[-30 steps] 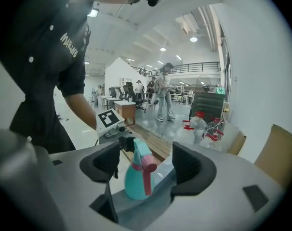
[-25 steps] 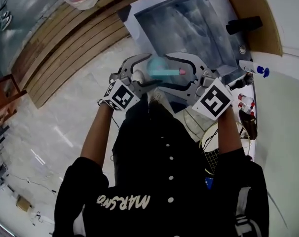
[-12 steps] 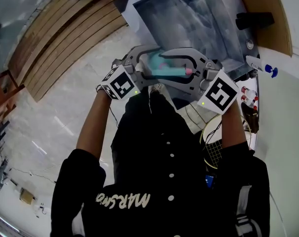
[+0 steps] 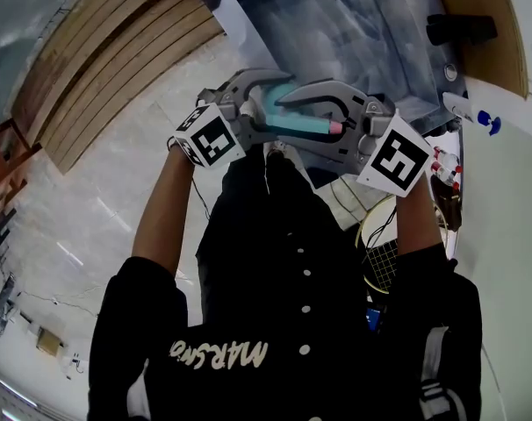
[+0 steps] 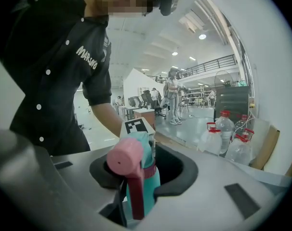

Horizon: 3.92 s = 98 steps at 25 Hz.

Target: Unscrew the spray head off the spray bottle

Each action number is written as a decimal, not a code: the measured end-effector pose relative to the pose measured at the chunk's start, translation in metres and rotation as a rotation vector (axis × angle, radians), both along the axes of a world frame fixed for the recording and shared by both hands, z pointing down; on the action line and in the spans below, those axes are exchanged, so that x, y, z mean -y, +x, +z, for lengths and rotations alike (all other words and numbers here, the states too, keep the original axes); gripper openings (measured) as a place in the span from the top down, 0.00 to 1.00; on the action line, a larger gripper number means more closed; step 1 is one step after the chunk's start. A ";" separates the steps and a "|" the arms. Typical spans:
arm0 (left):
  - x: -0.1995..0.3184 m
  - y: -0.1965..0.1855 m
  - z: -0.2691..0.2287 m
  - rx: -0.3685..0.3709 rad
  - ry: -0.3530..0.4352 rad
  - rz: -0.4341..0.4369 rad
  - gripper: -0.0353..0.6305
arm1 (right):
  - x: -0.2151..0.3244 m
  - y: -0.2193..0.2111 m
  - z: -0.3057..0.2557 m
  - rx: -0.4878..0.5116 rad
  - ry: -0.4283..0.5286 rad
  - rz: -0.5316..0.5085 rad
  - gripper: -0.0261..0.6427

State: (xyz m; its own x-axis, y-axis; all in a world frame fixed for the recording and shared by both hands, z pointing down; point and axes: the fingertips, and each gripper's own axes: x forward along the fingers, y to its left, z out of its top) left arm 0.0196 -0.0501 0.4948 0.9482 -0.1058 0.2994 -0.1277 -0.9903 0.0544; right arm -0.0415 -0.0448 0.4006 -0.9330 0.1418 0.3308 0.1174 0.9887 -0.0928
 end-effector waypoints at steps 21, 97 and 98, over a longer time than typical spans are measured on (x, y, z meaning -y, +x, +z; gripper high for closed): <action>0.000 0.004 0.004 0.001 0.005 0.046 0.35 | -0.005 0.003 -0.008 0.105 -0.155 -0.351 0.73; 0.005 0.012 0.001 0.007 -0.001 -0.115 0.35 | 0.005 0.017 -0.013 0.095 0.050 0.099 0.79; 0.005 0.012 0.001 0.007 -0.001 -0.116 0.35 | 0.005 0.017 -0.012 0.080 0.046 0.100 0.78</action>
State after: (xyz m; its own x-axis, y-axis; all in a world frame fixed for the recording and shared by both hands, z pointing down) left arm 0.0315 -0.0552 0.4956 0.9274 -0.2146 0.3065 -0.2421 -0.9687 0.0543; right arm -0.0245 -0.0502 0.3887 -0.9653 0.0328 0.2590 0.0229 0.9989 -0.0412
